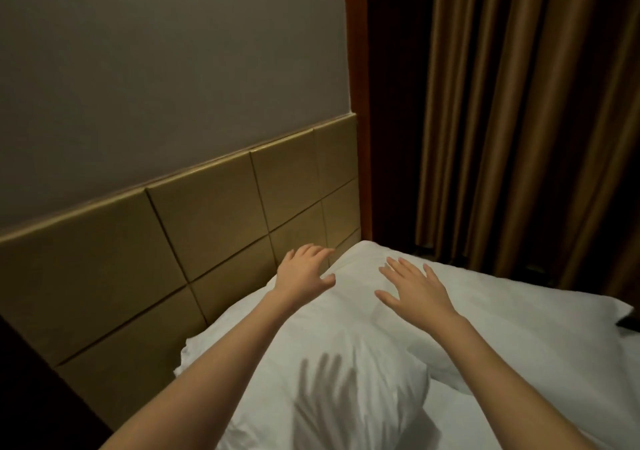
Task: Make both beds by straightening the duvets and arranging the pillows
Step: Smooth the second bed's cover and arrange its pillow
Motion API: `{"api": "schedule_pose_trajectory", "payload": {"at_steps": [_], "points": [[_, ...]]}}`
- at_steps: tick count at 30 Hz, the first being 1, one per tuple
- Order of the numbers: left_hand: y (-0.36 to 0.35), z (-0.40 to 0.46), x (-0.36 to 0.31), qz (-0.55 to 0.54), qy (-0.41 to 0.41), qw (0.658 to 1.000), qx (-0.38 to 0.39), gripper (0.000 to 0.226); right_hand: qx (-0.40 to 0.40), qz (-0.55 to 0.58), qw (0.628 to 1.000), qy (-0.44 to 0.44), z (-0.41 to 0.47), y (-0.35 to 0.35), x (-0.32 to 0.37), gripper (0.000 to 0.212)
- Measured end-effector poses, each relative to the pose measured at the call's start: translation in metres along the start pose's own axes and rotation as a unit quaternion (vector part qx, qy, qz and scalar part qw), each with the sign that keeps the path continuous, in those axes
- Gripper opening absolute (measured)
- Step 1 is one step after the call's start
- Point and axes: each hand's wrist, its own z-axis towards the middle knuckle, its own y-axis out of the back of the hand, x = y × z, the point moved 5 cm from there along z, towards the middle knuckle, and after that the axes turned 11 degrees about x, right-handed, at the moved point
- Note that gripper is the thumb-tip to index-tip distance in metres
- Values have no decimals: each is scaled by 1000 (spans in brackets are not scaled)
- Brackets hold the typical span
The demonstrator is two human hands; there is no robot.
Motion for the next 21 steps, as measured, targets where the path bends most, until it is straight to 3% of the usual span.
{"api": "schedule_pose_trajectory", "payload": {"at_steps": [13,21], "points": [[-44,100,-62,-21,-195,980,46,52,20,42,984,-171,-19,-18,-80,55],[-96,146,-124,-10,-248,965,89,51,48,45,968,-242,-33,-52,-148,56]]}}
